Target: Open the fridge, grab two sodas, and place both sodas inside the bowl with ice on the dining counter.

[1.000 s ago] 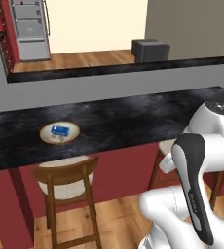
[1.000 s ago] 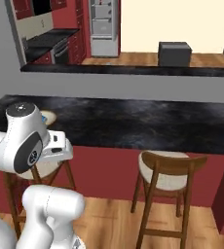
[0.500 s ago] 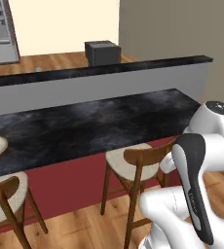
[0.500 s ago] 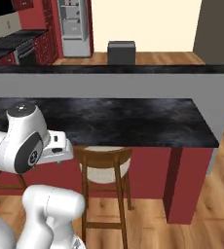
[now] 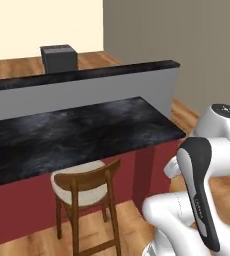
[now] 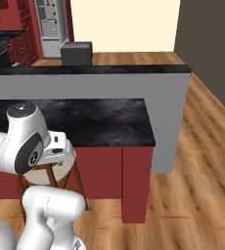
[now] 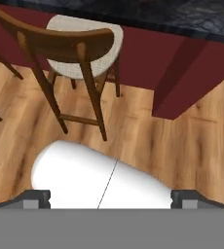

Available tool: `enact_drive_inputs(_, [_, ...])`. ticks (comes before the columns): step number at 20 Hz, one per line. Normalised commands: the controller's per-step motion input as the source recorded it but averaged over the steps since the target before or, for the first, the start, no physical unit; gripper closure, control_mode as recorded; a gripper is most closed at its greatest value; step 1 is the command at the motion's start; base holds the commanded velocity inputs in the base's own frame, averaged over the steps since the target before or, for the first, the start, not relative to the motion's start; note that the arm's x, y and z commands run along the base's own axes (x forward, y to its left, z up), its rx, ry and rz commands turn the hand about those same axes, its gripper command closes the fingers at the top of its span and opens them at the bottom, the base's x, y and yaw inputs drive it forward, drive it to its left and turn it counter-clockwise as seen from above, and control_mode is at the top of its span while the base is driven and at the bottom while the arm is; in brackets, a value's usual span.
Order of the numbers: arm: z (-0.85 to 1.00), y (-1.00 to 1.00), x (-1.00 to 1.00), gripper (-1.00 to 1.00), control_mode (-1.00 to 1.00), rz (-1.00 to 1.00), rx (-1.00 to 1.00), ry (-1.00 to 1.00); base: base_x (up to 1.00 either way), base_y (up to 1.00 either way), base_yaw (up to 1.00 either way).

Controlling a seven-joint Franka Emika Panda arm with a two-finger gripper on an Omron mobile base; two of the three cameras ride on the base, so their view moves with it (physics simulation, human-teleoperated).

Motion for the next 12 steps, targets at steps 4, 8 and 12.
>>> enact_drive_inputs(4, [0.0, 0.0, 0.0, -1.0, 1.0, 0.0, 0.0, 0.0, 0.62, -1.0, -0.03])
enact_drive_inputs(8, [0.0, 0.0, 0.0, -1.0, 1.0, 0.0, 0.0, 0.0, 0.71, -1.0, -0.01])
enact_drive_inputs(12, [0.0, 0.0, 0.0, -1.0, 1.0, 0.0, 0.0, 0.0, 0.77, -1.0, 0.0])
